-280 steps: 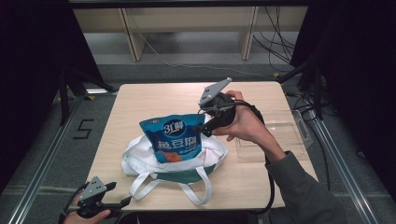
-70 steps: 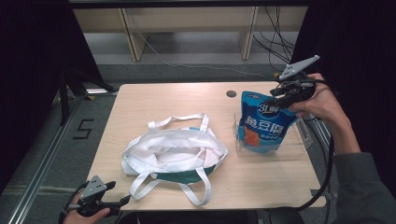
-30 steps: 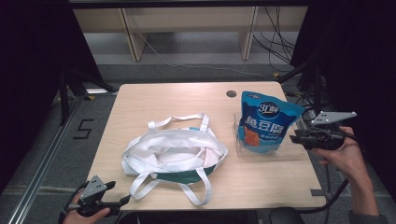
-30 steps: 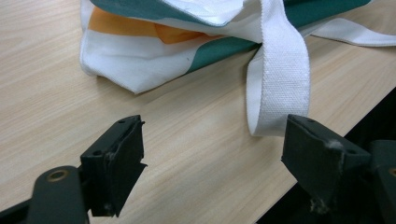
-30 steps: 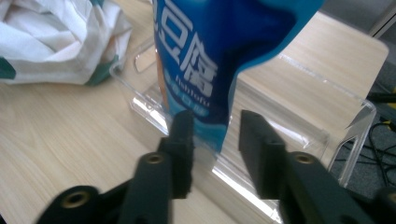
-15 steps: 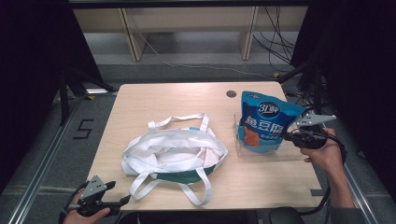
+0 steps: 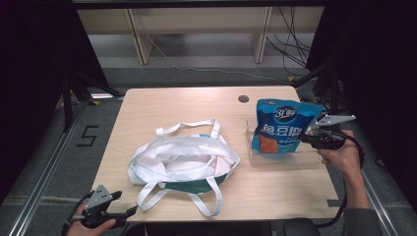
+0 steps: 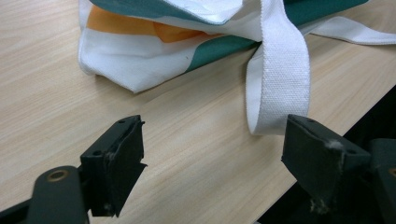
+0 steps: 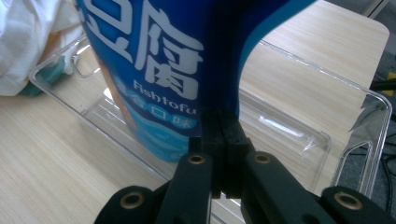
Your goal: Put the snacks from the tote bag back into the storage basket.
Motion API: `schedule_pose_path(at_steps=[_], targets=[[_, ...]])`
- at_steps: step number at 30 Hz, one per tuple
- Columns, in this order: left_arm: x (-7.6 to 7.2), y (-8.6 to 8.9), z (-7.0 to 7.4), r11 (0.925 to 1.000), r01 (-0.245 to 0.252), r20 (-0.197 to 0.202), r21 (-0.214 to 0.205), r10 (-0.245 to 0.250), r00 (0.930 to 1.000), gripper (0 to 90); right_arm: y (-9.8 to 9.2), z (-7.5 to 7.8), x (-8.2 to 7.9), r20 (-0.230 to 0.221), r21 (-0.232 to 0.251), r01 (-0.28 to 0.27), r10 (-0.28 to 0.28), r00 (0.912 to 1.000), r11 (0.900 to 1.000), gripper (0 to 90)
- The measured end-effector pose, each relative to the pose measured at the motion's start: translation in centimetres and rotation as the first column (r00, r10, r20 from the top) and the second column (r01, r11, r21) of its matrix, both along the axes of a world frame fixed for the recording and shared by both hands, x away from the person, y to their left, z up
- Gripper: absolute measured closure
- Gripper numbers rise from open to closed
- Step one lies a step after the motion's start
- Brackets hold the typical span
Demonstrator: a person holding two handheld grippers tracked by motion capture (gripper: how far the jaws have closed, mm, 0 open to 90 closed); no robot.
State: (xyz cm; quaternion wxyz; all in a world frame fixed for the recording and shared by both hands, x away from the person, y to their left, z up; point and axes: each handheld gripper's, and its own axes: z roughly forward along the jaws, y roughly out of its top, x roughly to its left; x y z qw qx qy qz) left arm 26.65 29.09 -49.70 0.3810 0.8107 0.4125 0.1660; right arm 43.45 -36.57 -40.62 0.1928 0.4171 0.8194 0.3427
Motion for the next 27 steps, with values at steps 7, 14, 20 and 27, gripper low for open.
schedule_pose_path(at_steps=[7, 14, 20, 27], targets=[[0.0, 0.0, 0.0, 1.0, -0.009, 0.009, -0.003, 0.009, 0.9999, 20.1, -0.6, -0.2, 0.5, -0.037, 0.024, 0.003, -0.002, 0.9993, 0.9997, 90.0], [0.0, -0.1, 0.0, 0.9999, -0.008, 0.007, -0.008, 0.008, 0.9999, 20.1, -0.3, 0.1, 0.0, -0.036, -0.007, -0.003, 0.003, 0.9993, 1.0, 87.0], [0.0, 0.1, 0.1, 0.9996, 0.024, 0.001, 0.012, -0.024, 0.9997, 20.1, -0.3, 0.5, -1.1, -0.001, 0.019, 0.002, -0.002, 1.0, 0.9998, 82.3], [0.0, 0.0, 0.0, 1.0, -0.003, -0.001, -0.003, 0.003, 1.0, 20.1, 0.2, 0.9, -2.3, -0.002, 0.018, -0.01, 0.01, 1.0, 0.9998, 73.7]])
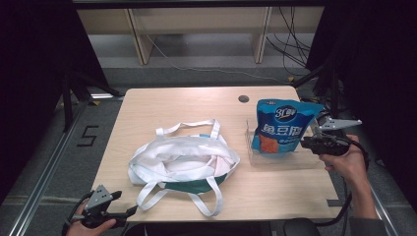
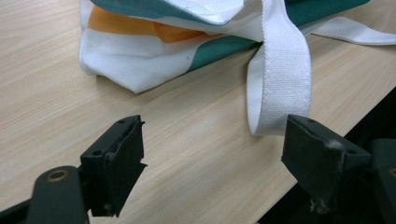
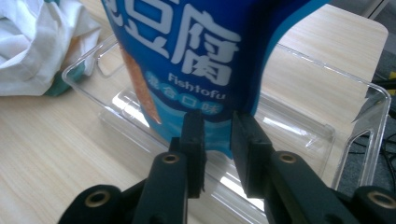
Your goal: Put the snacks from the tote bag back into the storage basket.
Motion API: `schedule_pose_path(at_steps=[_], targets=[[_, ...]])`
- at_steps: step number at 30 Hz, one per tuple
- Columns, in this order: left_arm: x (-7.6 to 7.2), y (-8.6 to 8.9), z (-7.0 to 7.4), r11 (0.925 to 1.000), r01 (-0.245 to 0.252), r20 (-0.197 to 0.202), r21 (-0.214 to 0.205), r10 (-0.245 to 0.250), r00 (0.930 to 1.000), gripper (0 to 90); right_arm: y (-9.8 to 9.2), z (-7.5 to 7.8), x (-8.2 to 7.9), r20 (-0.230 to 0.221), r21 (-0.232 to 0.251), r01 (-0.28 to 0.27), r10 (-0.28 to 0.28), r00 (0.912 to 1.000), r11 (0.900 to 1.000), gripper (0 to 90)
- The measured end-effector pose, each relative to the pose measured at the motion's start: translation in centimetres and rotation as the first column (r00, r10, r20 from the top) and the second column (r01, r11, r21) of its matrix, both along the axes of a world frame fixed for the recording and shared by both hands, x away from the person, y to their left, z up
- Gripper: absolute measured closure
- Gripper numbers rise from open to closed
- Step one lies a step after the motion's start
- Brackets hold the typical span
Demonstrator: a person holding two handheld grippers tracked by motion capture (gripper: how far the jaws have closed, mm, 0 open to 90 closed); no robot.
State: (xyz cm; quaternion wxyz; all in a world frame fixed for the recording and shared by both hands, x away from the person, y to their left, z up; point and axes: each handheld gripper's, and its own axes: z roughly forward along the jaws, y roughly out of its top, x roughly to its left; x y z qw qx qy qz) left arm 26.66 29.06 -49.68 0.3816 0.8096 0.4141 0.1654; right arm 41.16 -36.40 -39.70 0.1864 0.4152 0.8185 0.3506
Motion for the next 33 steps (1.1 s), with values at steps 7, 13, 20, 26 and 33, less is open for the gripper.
schedule_pose_path(at_steps=[7, 13, 20, 26, 33], targets=[[0.0, 0.2, 0.1, 0.9998, 0.014, 0.002, 0.012, -0.014, 0.9999, 20.1, 1.1, 0.0, -0.8, 0.002, 0.018, 0.004, -0.004, 1.0, 0.9998, 67.5], [0.0, 0.1, 0.0, 1.0, -0.005, 0.007, -0.008, 0.005, 1.0, 20.1, 3.0, -0.1, -1.6, 0.025, 0.036, -0.017, 0.016, 0.9996, 0.9992, 56.5], [-0.1, -0.1, 0.0, 0.9994, -0.014, 0.008, -0.03, 0.015, 0.9999, 20.1, 4.8, -0.4, -1.9, 0.027, 0.041, -0.045, 0.044, 0.9987, 0.9982, 52.5], [-0.1, 0.2, 0.2, 0.9999, 0.01, 0.003, 0.011, -0.01, 0.9999, 20.1, 6.5, -0.6, -2.2, 0.015, 0.046, -0.065, 0.064, 0.9978, 0.9969, 49.6], [0.0, 0.3, 0.2, 0.9999, 0.008, 0.001, 0.01, -0.008, 1.0, 20.1, 7.8, -1.3, -2.3, 0.025, 0.09, -0.08, 0.078, 0.9966, 0.9927, 44.7]])
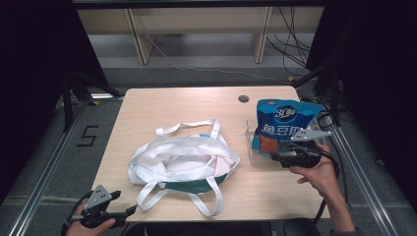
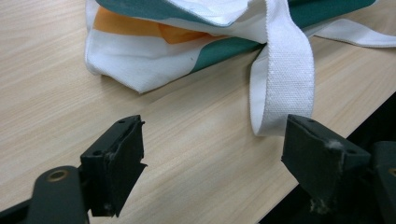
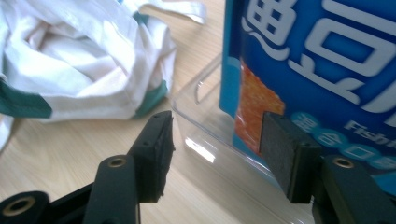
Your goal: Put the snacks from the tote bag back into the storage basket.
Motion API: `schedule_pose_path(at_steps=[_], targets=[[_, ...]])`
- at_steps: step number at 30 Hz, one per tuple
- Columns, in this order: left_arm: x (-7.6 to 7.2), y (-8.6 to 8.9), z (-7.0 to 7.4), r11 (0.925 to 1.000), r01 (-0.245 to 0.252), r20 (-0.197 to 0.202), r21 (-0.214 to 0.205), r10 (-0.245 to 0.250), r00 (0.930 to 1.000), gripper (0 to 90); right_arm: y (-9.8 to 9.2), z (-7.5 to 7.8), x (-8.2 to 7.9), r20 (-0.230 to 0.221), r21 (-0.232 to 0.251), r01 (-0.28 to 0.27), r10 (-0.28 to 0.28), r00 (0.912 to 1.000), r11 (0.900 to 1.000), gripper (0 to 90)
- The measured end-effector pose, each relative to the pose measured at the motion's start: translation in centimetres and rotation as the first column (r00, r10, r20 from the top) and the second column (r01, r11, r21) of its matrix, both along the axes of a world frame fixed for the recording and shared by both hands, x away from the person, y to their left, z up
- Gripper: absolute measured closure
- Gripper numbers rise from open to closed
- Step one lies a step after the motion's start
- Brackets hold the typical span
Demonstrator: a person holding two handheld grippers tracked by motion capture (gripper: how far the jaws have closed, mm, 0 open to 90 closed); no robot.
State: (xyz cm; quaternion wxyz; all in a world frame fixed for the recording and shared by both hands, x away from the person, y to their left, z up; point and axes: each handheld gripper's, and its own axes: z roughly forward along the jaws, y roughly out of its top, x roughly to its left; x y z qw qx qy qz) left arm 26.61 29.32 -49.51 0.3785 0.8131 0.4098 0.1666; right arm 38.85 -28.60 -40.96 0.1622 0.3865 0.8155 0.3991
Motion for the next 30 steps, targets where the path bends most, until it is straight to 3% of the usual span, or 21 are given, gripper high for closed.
schedule_pose_path(at_steps=[1, 4, 5, 10, 11, 16, 19, 23, 24, 25, 30], targets=[[0.0, 0.0, 0.0, 1.0, 0.0, 0.0, 0.0, 0.0, 1.0, 20.1, 0.3, 0.0, -0.2, -0.024, 0.008, 0.007, -0.007, 0.9997, 0.9999, 44.0], [0.0, -0.2, -0.1, 0.9997, -0.019, 0.005, -0.019, 0.019, 0.9998, 20.1, 0.7, -0.2, -0.1, -0.008, -0.003, -0.008, 0.008, 0.9999, 1.0, 43.3], [0.0, 0.0, 0.0, 1.0, 0.0, -0.001, -0.001, 0.0, 1.0, 20.1, 1.2, -0.4, -0.2, -0.003, -0.002, -0.013, 0.013, 0.9999, 0.9999, 41.8], [0.0, -0.2, -0.1, 0.9995, -0.018, 0.004, -0.024, 0.018, 0.9998, 20.1, 2.5, -0.6, -0.6, -0.019, 0.002, -0.025, 0.025, 0.9995, 0.9997, 40.3], [0.0, 0.0, 0.0, 1.0, 0.003, -0.001, 0.0, -0.003, 1.0, 20.1, 3.1, -0.8, -0.6, -0.006, -0.003, -0.043, 0.042, 0.9991, 0.9991, 39.9], [0.0, 0.0, 0.0, 1.0, 0.002, -0.001, 0.0, -0.002, 1.0, 20.1, 4.3, -1.1, -0.9, -0.004, 0.0, -0.083, 0.083, 0.9965, 0.9965, 39.1], [0.0, 0.0, 0.0, 1.0, 0.002, 0.0, -0.004, -0.002, 1.0, 20.1, 5.5, -1.6, -1.5, -0.031, 0.016, -0.09, 0.091, 0.9954, 0.9958, 38.7], [0.0, 0.0, 0.0, 1.0, 0.005, 0.004, -0.002, -0.005, 1.0, 20.1, 6.3, -2.2, -1.6, -0.013, 0.0, -0.114, 0.114, 0.9934, 0.9935, 38.7], [-0.1, -0.1, 0.0, 0.9999, -0.008, 0.006, -0.007, 0.008, 1.0, 20.1, 6.4, -2.4, -1.7, -0.021, 0.004, -0.118, 0.118, 0.9928, 0.9931, 38.7], [-0.1, -0.3, -0.1, 0.9987, -0.022, 0.011, -0.046, 0.023, 0.9997, 20.1, 6.6, -2.5, -1.8, -0.023, 0.0, -0.118, 0.118, 0.9928, 0.9931, 38.6], [-0.1, -0.4, -0.1, 0.9985, -0.03, 0.009, -0.047, 0.03, 0.9995, 20.1, 7.3, -3.2, -2.1, -0.021, 0.0, -0.145, 0.145, 0.9893, 0.9895, 38.5]])
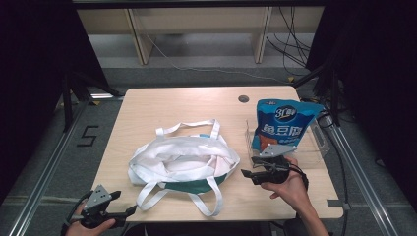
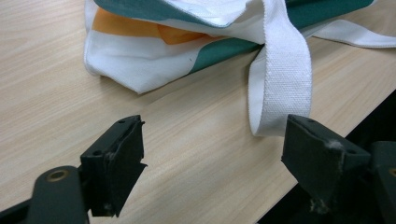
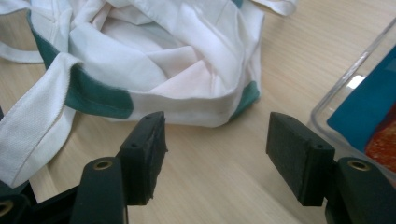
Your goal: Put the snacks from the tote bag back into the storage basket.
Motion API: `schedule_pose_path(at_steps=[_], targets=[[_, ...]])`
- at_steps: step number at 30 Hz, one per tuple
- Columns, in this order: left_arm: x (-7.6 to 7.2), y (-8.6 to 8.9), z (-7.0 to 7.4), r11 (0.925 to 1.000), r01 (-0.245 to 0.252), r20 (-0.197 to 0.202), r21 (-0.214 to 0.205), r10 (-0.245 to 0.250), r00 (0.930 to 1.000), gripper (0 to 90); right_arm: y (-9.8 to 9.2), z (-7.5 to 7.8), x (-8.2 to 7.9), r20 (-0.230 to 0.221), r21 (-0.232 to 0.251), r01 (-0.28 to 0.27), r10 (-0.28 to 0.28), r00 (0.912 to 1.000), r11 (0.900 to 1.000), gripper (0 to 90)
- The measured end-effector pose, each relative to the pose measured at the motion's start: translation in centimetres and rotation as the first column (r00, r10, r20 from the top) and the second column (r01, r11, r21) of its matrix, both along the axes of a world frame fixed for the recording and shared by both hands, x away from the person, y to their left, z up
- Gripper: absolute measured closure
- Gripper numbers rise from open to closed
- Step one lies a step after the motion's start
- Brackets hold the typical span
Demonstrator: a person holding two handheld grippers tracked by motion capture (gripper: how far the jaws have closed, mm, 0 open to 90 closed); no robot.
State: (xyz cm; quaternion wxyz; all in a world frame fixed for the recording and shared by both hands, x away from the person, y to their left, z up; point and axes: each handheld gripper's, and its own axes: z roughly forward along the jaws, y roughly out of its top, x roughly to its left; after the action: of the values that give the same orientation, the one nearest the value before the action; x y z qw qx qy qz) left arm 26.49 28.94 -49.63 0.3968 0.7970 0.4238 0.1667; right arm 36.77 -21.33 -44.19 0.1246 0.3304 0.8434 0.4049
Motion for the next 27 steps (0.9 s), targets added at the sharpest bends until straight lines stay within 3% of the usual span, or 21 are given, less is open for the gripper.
schedule_pose_path(at_steps=[3, 4, 10, 16, 21, 23, 27], targets=[[0.0, 0.0, 0.0, 1.0, 0.003, -0.001, -0.002, -0.003, 1.0, 20.1, 0.3, -0.3, -0.2, -0.012, 0.006, -0.014, 0.015, 0.9998, 0.9999, 38.5], [0.1, 0.3, 0.2, 0.9984, 0.033, -0.006, 0.046, -0.032, 0.9995, 20.1, 0.4, -0.6, -0.3, -0.006, 0.008, -0.016, 0.016, 0.9999, 0.9998, 38.5], [0.0, 0.3, 0.2, 0.9985, 0.033, -0.005, 0.045, -0.033, 0.9995, 20.1, 0.5, -1.4, -0.7, -0.017, 0.019, -0.003, 0.003, 0.9999, 0.9998, 38.1], [0.0, 0.3, 0.2, 0.9983, 0.035, -0.007, 0.046, -0.035, 0.9994, 20.1, 0.5, -1.8, -1.0, -0.031, 0.015, -0.026, 0.027, 0.9992, 0.9996, 37.5], [-0.1, 0.2, 0.1, 0.9993, 0.026, -0.01, 0.027, -0.026, 0.9996, 20.1, 0.5, -2.1, -1.4, -0.015, 0.015, -0.01, 0.01, 0.9998, 0.9998, 36.4], [0.0, 0.3, 0.2, 0.9988, 0.032, 0.001, 0.036, -0.032, 0.9995, 20.1, 0.3, -2.2, -1.5, -0.021, 0.016, -0.012, 0.012, 0.9997, 0.9998, 35.7], [-0.1, 0.1, 0.1, 0.9997, 0.019, -0.008, 0.016, -0.019, 0.9998, 20.1, 0.2, -2.9, -1.8, -0.033, 0.014, -0.007, 0.007, 0.9994, 0.9999, 34.1]])
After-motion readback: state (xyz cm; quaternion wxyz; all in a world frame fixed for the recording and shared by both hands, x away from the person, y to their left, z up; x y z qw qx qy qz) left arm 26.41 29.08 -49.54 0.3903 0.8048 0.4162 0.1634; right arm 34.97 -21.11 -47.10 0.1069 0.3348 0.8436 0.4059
